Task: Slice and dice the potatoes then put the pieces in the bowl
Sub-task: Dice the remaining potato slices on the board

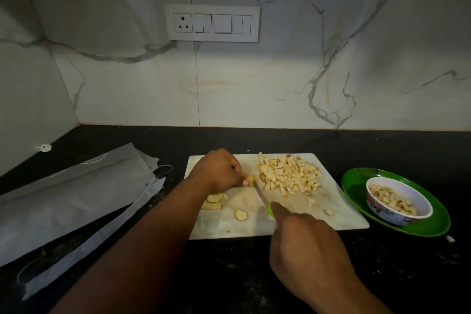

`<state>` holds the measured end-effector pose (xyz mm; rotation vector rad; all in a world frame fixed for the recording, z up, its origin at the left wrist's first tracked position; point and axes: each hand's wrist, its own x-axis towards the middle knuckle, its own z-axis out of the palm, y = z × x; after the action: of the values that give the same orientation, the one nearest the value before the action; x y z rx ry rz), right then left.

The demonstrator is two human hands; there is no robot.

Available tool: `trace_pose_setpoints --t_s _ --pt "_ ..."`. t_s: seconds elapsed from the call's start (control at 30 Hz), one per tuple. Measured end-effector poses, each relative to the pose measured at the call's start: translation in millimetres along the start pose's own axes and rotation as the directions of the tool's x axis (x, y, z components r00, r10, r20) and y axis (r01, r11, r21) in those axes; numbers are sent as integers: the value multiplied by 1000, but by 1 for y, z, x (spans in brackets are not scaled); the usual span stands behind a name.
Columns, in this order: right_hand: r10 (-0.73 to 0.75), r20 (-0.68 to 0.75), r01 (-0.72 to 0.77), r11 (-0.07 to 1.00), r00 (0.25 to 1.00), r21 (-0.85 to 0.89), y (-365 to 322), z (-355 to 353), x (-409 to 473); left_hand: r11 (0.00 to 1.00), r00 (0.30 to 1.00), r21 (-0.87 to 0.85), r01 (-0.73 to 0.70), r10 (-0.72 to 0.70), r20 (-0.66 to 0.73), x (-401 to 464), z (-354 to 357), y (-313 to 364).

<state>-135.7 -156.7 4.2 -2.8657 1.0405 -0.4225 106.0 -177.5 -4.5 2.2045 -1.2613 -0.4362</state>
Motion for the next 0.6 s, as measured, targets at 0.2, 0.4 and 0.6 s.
trace_pose_setpoints --t_s 0.2,0.4,0.6 --pt "33 -74 -33 999 997 7 0 -18 -7 1000 1000 -18 -5 5 -8 -3 1 -2" --pt "77 -50 -77 997 996 8 -15 -2 41 1000 999 -11 -21 20 -25 -9 2 0" --pt "37 -8 -37 999 999 12 -9 0 1 1000 1000 12 4 -4 -15 -4 -1 3"
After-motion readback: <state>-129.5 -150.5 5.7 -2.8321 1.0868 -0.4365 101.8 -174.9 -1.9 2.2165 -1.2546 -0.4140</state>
